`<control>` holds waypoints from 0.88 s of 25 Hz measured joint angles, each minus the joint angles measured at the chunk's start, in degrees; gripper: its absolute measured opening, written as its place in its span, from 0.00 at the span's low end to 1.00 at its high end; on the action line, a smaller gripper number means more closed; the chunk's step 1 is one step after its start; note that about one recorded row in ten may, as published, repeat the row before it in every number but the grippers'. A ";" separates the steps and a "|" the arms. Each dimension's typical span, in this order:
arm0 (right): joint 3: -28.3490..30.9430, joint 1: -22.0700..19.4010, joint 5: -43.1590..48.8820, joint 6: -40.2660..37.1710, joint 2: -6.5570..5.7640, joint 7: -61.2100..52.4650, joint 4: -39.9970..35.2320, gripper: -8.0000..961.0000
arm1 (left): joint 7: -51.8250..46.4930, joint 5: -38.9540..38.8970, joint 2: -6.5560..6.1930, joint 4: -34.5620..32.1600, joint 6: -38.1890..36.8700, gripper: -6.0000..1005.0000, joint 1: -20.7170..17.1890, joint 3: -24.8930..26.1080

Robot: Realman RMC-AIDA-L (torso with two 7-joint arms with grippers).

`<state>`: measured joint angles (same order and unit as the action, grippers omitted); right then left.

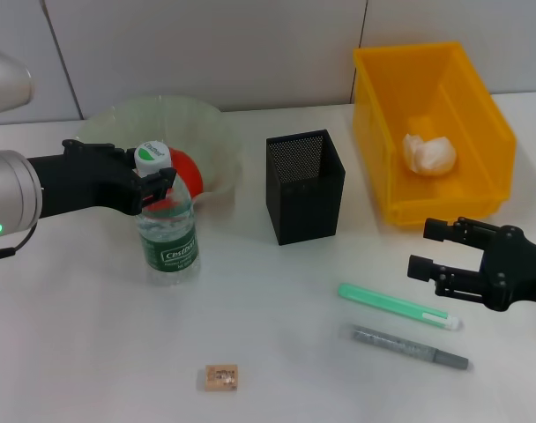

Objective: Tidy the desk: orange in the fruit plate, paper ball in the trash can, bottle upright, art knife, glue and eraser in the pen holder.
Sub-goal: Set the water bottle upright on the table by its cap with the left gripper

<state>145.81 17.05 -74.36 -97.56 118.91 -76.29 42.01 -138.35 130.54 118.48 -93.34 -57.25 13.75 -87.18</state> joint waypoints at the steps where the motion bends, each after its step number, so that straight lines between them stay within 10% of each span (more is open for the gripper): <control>1: 0.00 0.04 0.00 0.00 0.00 0.00 0.00 0.79 | 0.00 0.00 0.00 0.00 -0.01 0.44 0.00 0.02; 22: 0.00 0.28 0.00 0.00 0.00 -0.17 0.00 0.79 | 1.56 -0.01 0.00 0.44 -0.15 0.44 0.05 0.41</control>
<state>145.81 17.33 -74.36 -97.56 118.91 -76.46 42.01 -136.78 130.54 118.48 -92.90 -57.40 13.80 -86.77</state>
